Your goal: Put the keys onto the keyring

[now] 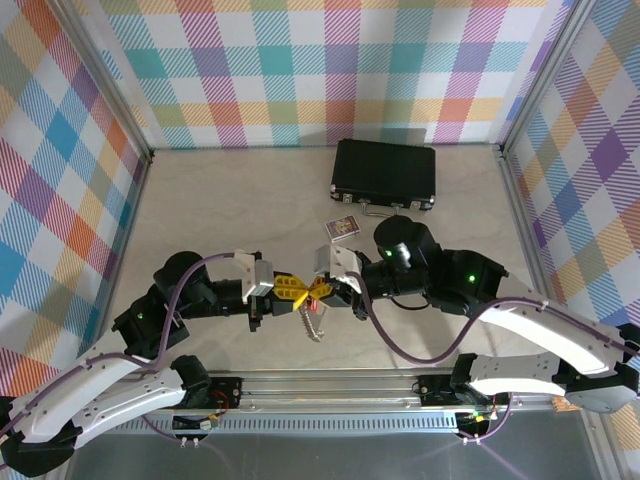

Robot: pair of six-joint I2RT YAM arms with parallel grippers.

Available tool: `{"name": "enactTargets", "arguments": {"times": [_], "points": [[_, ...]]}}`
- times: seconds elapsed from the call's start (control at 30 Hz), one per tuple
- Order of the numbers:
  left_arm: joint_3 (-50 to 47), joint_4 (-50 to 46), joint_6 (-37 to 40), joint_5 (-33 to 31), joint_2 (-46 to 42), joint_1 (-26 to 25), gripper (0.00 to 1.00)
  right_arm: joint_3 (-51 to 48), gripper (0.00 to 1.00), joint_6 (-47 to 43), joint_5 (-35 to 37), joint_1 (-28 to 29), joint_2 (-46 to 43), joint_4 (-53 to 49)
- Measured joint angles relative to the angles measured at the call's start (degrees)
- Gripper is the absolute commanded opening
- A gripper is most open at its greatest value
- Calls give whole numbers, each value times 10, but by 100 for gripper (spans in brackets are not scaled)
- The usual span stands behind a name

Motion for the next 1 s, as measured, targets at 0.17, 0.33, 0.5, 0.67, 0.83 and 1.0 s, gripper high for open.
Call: {"name": "enactTargets", "arguments": {"times": [0.17,0.33,0.5,0.67,0.83,1.0], "points": [[13,-53,32,-26,12,0,10,42,0,-15,16,0,42,-65],[13,-82,41,-37,20,0,10,54,0,-19,27,0,64,-101],[13,-84,50,-35,25,0,0,54,0,-19,30,0,65,-109],[12,-83,45,-29,24,0,0,54,2,-19,29,0,65,-110],[-13,-32,13,-22,-3,0,0,23,29,-7,27,0,35,-63],[-49,52,-29,-13,-35,0,0,-44,29,15,23,0,-23,12]]}}
